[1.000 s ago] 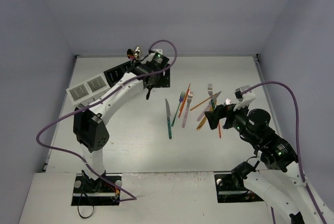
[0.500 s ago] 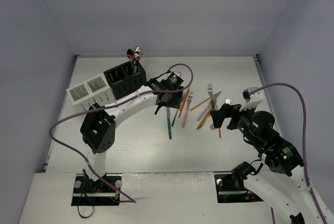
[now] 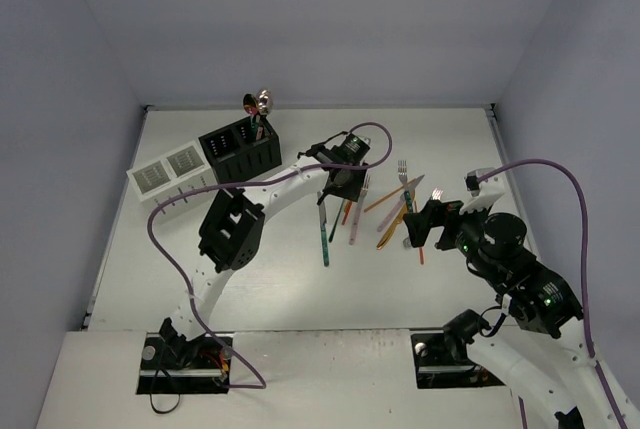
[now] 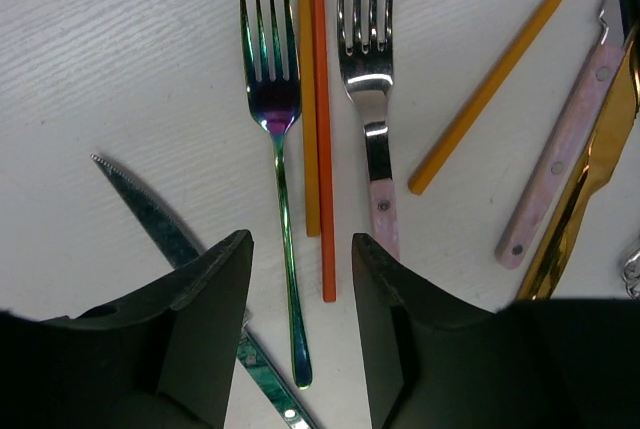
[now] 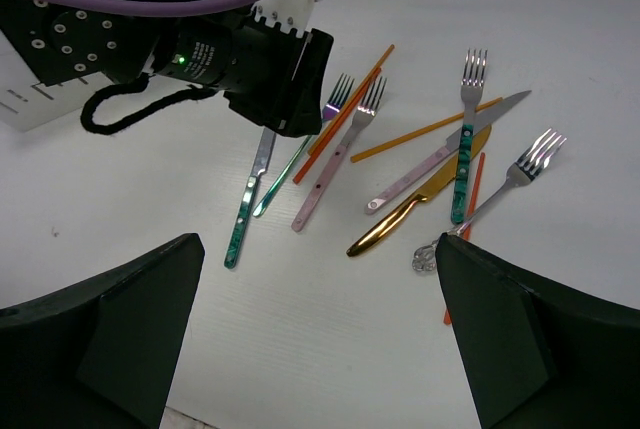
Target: Sort the eating utensils into containers
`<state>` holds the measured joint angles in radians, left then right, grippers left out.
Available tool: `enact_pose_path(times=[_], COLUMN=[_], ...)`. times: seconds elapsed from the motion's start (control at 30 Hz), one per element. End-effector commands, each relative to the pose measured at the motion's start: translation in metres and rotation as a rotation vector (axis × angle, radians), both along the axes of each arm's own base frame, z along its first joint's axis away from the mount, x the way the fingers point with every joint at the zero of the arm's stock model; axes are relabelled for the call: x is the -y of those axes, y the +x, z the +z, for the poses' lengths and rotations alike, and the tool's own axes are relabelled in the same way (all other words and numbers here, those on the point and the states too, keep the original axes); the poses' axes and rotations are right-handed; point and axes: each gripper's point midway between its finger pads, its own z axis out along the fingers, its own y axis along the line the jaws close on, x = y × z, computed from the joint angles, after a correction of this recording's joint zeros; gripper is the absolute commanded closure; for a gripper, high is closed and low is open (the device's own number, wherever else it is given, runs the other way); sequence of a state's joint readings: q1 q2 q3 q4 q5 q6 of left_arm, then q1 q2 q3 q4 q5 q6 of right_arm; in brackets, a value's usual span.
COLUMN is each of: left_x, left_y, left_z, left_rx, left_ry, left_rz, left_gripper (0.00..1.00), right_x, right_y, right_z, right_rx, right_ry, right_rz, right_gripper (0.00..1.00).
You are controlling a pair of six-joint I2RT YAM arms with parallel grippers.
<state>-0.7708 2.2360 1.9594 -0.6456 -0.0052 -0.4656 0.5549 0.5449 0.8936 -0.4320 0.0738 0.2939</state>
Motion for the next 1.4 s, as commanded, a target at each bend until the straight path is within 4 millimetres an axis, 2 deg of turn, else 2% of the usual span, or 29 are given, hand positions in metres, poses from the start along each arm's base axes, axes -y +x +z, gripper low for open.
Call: enact_pose_path(times=[0.0,0.3,0.6,0.87,0.93,1.1,1.27,1.37], left_x=[0.001,-0.001,-0.003,-0.011,-0.011,-0.007,-0.004,-0.004], left_y=[0.020,0.028,0.023,0.022,0.025,0.032,0.036,0.038], left_z=[0.024,0.000,-0.015,-0.028,-0.027,-0.013,-0.008,0.013], left_rx=[0.031,-0.002,-0.041,-0.046,-0.037,-0.002,0.003,0.036], left_ry=[-0.059,-0.023,-0.015,0.029,0.029,0.011,-0.009,-0.033], left_rz=[-0.016,-0.022,-0.025,-0.007,-0.003,0.000,0.007,0.013], left_gripper=[0.59,0.67,0.72,0.92,1.00,1.00,1.00,1.00], right_x=[0.000,0.002,0.004,0.004,0.003,0.003,0.005,0.006], right_y=[0.007,0.010,0.010,0.009,0.009,0.008,0.007,0.005], right_z=[0.025,0.020,0.019,0.018,0.018,0.018,0.020,0.022], right_rx=[0.056,0.040,0.042,0.039,0.039,0.039,0.046,0.051], right_ry=[0.047,0.039,0.044,0.043,0.044,0.045,0.047,0.054], right_rz=[-0.029,-0.047,-0.058,-0.057,-0.056,-0.053,-0.055,-0.055], right_gripper=[0.00,0.00,0.00,0.00,0.00,0.00,0.00,0.00])
